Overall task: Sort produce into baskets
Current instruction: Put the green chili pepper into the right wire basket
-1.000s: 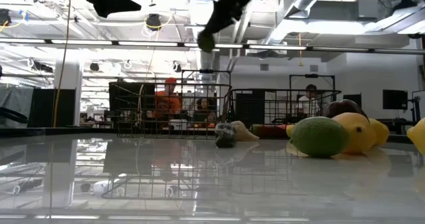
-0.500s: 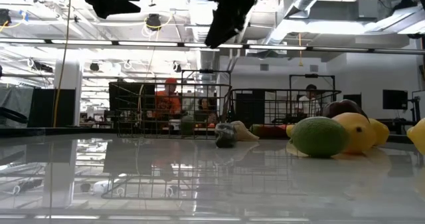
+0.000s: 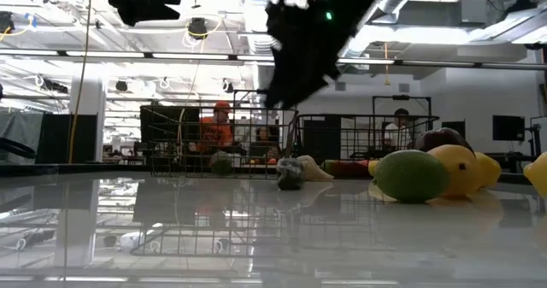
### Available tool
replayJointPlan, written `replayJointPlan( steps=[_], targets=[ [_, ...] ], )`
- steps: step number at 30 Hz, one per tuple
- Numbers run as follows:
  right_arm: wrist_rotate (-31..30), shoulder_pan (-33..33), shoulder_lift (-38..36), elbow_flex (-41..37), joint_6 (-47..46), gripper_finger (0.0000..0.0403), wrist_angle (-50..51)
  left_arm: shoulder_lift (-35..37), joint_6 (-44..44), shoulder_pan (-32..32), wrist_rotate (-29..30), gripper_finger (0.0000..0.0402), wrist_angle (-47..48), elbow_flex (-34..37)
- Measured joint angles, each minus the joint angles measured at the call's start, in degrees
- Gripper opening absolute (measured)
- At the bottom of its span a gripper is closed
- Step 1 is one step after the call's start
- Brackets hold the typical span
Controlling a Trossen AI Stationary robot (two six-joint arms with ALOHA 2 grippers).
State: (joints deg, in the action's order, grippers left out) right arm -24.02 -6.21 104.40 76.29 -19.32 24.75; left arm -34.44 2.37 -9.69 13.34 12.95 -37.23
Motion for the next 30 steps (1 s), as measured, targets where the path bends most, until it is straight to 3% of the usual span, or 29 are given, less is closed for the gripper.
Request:
replayJointPlan(
  steps=[5, 16, 23, 30],
  targets=[
    [-5.6, -0.2, 0.2, -5.7, -10.1, 0.0306, -4.2, 0.0, 0.0, 0.0, 0.0, 0.0272, 0.0, 0.0],
    [-7.6, -0.4, 7.5, -6.6, -18.7, 0.0306, -6.4, 0.0, 0.0, 0.0, 0.0, 0.0272, 0.3, 0.0],
    [-6.2, -0.4, 8.3, -6.6, -17.5, 0.0306, -3.8, 0.0, 0.2, 0.0, 0.0, 0.0272, 0.5, 0.0],
    [-1.2, -0.4, 8.4, -7.0, -9.3, 0.0281, -2.3, 0.0, 0.2, 0.0, 0.0, 0.0272, 0.5, 0.0]
  ],
)
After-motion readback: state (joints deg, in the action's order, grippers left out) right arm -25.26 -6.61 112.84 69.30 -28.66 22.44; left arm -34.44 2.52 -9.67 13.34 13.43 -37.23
